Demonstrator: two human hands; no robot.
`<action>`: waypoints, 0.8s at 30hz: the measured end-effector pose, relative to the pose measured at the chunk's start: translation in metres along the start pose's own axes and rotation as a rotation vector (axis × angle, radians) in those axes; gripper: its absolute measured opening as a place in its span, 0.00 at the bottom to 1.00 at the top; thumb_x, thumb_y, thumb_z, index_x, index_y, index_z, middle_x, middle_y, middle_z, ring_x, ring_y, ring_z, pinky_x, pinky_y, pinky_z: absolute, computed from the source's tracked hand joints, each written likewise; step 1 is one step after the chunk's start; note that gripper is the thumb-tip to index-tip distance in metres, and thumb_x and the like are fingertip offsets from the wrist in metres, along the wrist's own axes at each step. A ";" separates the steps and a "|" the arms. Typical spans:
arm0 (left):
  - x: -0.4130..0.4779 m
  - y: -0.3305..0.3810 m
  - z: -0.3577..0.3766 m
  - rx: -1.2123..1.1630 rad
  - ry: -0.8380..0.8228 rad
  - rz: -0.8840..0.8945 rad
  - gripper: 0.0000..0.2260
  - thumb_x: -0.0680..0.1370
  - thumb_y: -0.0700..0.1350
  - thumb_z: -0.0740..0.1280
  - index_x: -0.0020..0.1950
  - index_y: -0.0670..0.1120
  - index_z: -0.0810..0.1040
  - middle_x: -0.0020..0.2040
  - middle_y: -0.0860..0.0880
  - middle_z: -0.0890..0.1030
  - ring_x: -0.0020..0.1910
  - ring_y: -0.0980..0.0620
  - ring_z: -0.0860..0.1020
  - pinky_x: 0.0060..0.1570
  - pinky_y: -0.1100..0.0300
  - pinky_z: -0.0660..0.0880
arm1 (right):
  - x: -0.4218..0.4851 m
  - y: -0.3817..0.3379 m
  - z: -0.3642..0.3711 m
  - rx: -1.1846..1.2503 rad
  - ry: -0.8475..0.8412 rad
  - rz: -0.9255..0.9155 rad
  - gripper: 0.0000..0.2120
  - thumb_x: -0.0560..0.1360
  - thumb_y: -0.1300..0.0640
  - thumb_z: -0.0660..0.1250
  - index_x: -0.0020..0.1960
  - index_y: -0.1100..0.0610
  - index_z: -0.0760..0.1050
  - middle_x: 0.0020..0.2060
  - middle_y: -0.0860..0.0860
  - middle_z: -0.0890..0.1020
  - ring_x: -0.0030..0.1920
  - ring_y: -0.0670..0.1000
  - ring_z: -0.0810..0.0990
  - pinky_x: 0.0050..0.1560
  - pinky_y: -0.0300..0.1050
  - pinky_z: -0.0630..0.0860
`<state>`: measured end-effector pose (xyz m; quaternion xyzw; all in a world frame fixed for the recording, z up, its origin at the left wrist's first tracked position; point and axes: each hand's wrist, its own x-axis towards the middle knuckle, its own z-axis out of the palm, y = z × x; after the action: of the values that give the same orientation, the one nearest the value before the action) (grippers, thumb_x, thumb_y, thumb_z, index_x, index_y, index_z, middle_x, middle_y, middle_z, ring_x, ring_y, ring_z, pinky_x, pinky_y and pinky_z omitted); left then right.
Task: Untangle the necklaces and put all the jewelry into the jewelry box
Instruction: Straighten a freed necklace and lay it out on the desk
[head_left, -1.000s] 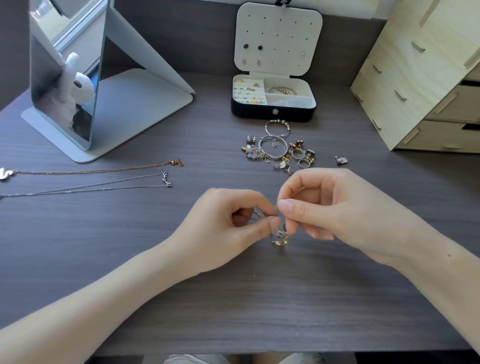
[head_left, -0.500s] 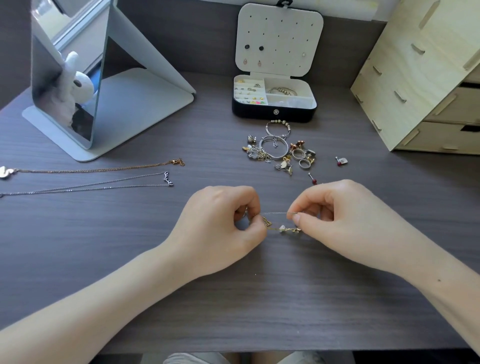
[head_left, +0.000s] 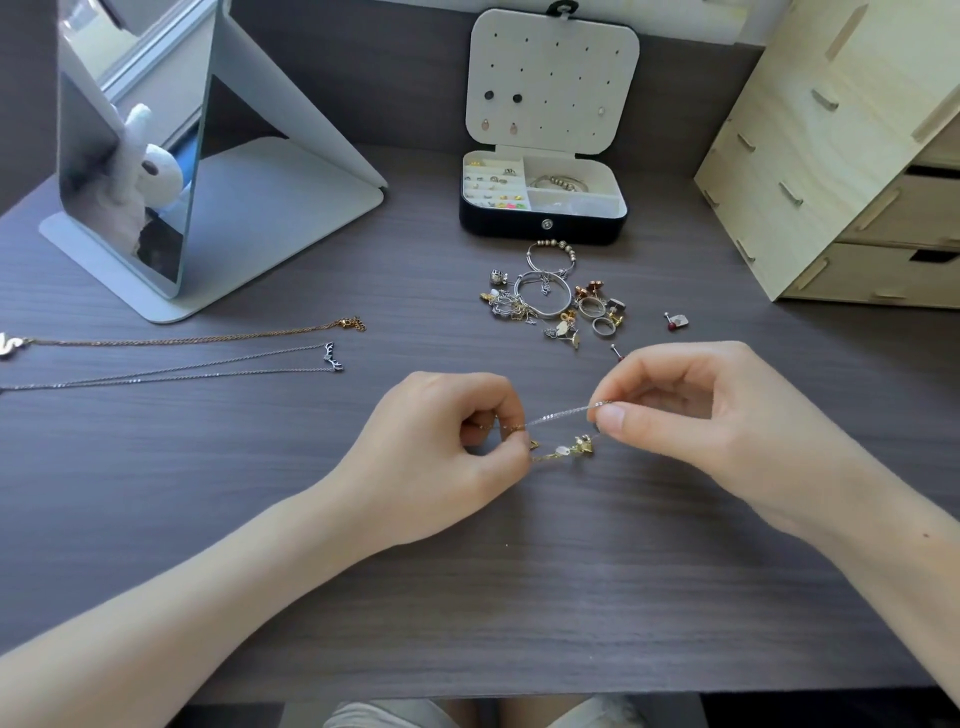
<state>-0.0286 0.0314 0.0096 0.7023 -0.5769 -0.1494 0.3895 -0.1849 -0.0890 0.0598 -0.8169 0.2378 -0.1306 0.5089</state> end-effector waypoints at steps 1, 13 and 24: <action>0.000 0.000 0.000 -0.008 -0.001 0.002 0.08 0.69 0.46 0.65 0.31 0.55 0.70 0.25 0.55 0.66 0.26 0.56 0.63 0.29 0.70 0.59 | 0.000 0.000 -0.001 0.034 0.000 -0.009 0.01 0.67 0.55 0.71 0.37 0.52 0.81 0.33 0.48 0.82 0.36 0.44 0.80 0.40 0.32 0.74; 0.000 0.000 -0.003 -0.100 -0.088 0.041 0.04 0.70 0.47 0.68 0.36 0.49 0.77 0.27 0.53 0.64 0.27 0.55 0.63 0.29 0.69 0.58 | -0.004 -0.008 -0.008 -0.155 0.017 -0.140 0.02 0.67 0.54 0.68 0.38 0.52 0.79 0.25 0.54 0.71 0.27 0.46 0.67 0.28 0.37 0.65; -0.003 -0.003 -0.008 0.068 -0.173 0.128 0.07 0.64 0.41 0.65 0.38 0.51 0.78 0.28 0.54 0.70 0.32 0.55 0.69 0.33 0.67 0.64 | -0.027 0.009 -0.004 -0.666 -0.318 -0.109 0.09 0.66 0.43 0.64 0.44 0.41 0.80 0.39 0.40 0.77 0.37 0.39 0.74 0.35 0.32 0.66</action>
<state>-0.0223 0.0373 0.0118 0.6612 -0.6567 -0.1645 0.3232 -0.2120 -0.0805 0.0546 -0.9593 0.1413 0.0552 0.2382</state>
